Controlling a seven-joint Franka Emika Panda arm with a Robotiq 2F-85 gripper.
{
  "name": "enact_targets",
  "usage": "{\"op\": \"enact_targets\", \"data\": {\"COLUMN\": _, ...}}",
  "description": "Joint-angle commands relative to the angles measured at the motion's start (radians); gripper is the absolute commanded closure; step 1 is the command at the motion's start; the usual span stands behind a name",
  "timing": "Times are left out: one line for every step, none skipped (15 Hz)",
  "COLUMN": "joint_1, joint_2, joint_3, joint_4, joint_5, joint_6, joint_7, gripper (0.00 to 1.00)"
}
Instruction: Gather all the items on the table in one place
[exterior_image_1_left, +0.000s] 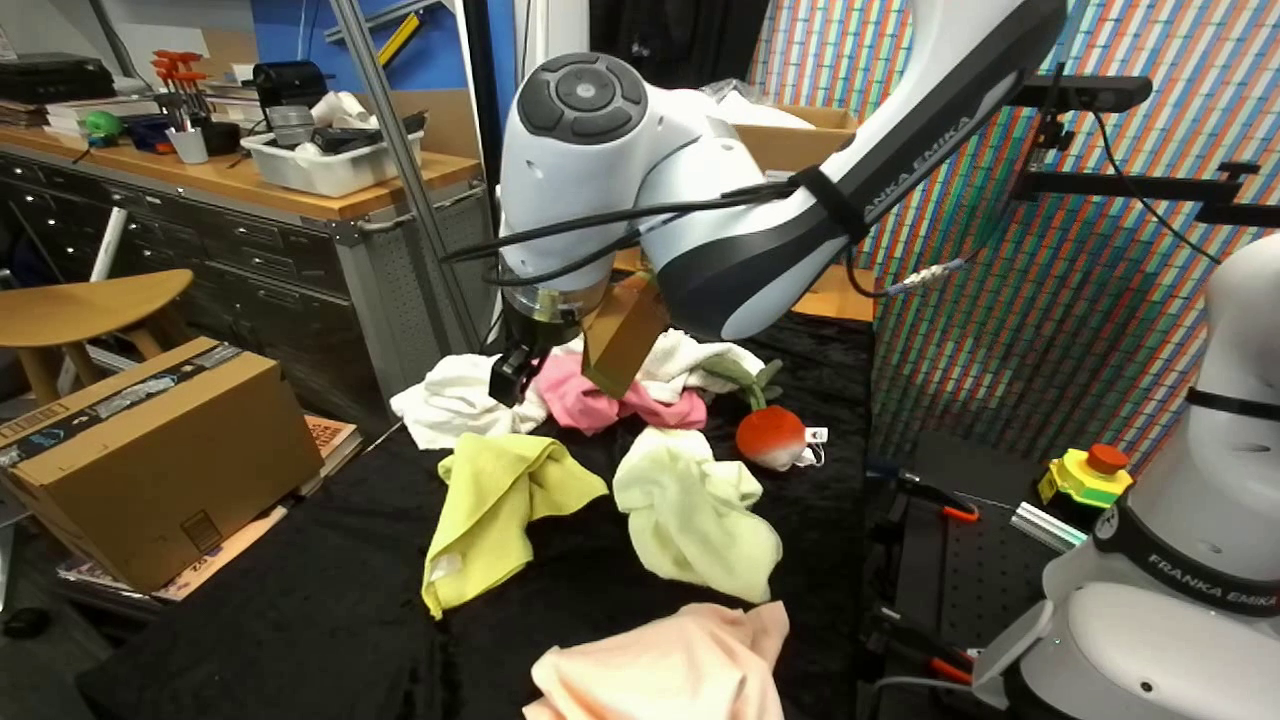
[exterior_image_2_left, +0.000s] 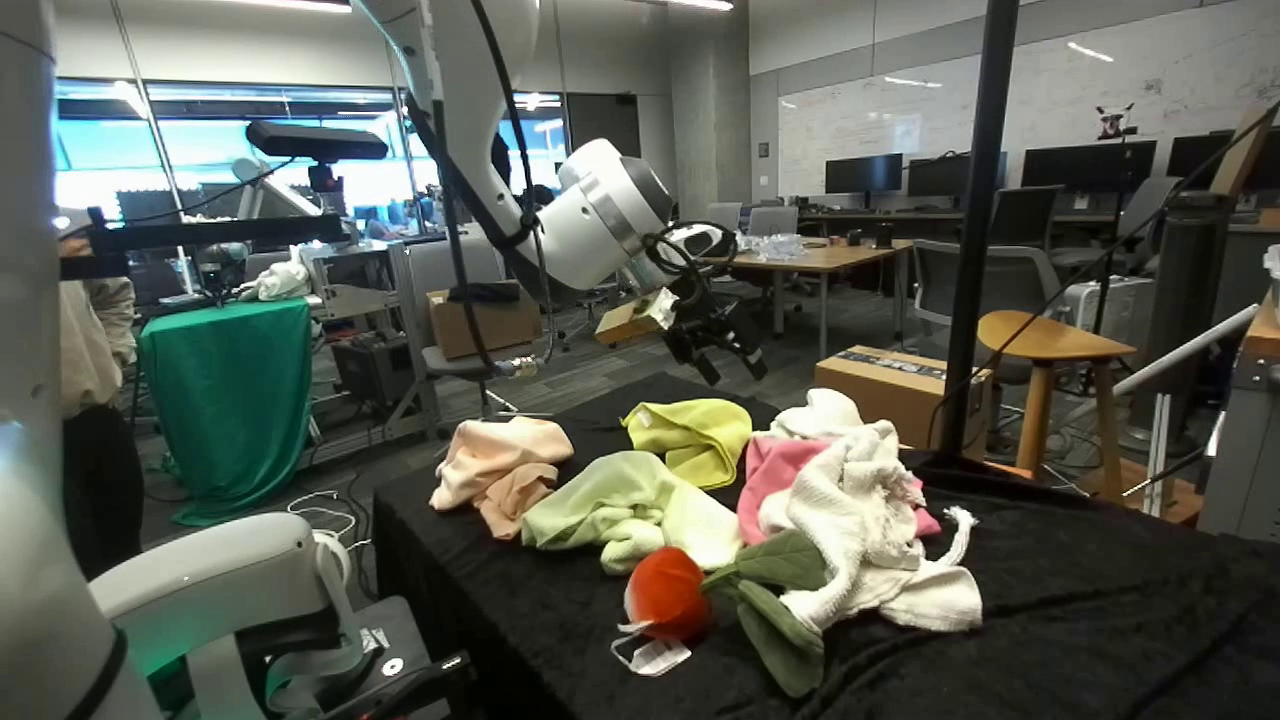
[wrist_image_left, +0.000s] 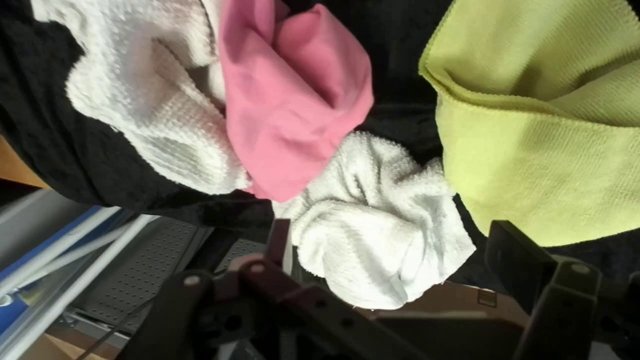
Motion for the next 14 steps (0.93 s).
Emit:
{"op": "enact_targets", "data": {"joint_1": -0.039, "joint_2": 0.147, "joint_3": 0.016, "joint_4": 0.157, "joint_5": 0.075, "joint_6": 0.047, "joint_7": -0.215, "gripper": 0.00}}
{"op": "enact_targets", "data": {"joint_1": -0.050, "joint_2": 0.175, "joint_3": 0.025, "joint_4": 0.192, "joint_5": 0.107, "joint_6": 0.041, "joint_7": -0.284, "gripper": 0.00}}
{"op": "enact_targets", "data": {"joint_1": -0.057, "joint_2": 0.203, "joint_3": 0.029, "joint_4": 0.229, "joint_5": 0.128, "joint_6": 0.026, "joint_7": -0.341, "gripper": 0.00}}
{"op": "enact_targets", "data": {"joint_1": -0.066, "joint_2": 0.224, "joint_3": 0.037, "joint_4": 0.268, "joint_5": 0.155, "joint_6": 0.008, "joint_7": -0.407, "gripper": 0.00}}
{"op": "enact_targets", "data": {"joint_1": -0.072, "joint_2": 0.248, "joint_3": 0.040, "joint_4": 0.307, "joint_5": 0.173, "joint_6": -0.007, "joint_7": -0.458, "gripper": 0.00}}
{"op": "enact_targets", "data": {"joint_1": -0.031, "joint_2": 0.268, "joint_3": -0.008, "joint_4": 0.345, "joint_5": 0.225, "joint_6": -0.008, "joint_7": -0.530, "gripper": 0.00}}
{"op": "enact_targets", "data": {"joint_1": -0.029, "joint_2": 0.290, "joint_3": -0.015, "joint_4": 0.384, "joint_5": 0.250, "joint_6": -0.017, "joint_7": -0.576, "gripper": 0.00}}
{"op": "enact_targets", "data": {"joint_1": -0.029, "joint_2": 0.311, "joint_3": -0.021, "joint_4": 0.422, "joint_5": 0.284, "joint_6": -0.028, "joint_7": -0.631, "gripper": 0.00}}
{"op": "enact_targets", "data": {"joint_1": -0.029, "joint_2": 0.334, "joint_3": -0.026, "joint_4": 0.462, "joint_5": 0.316, "joint_6": -0.040, "joint_7": -0.678, "gripper": 0.00}}
{"op": "enact_targets", "data": {"joint_1": -0.031, "joint_2": 0.355, "joint_3": -0.031, "joint_4": 0.499, "joint_5": 0.348, "joint_6": -0.048, "joint_7": -0.723, "gripper": 0.00}}
{"op": "enact_targets", "data": {"joint_1": -0.035, "joint_2": 0.378, "joint_3": -0.034, "joint_4": 0.537, "joint_5": 0.384, "joint_6": -0.057, "joint_7": -0.771, "gripper": 0.00}}
{"op": "enact_targets", "data": {"joint_1": -0.038, "joint_2": 0.398, "joint_3": -0.036, "joint_4": 0.572, "joint_5": 0.419, "joint_6": -0.069, "joint_7": -0.813, "gripper": 0.00}}
{"op": "enact_targets", "data": {"joint_1": -0.039, "joint_2": 0.422, "joint_3": -0.040, "joint_4": 0.608, "joint_5": 0.451, "joint_6": -0.079, "joint_7": -0.853, "gripper": 0.00}}
{"op": "enact_targets", "data": {"joint_1": -0.040, "joint_2": 0.446, "joint_3": -0.044, "joint_4": 0.642, "joint_5": 0.475, "joint_6": -0.088, "joint_7": -0.883, "gripper": 0.00}}
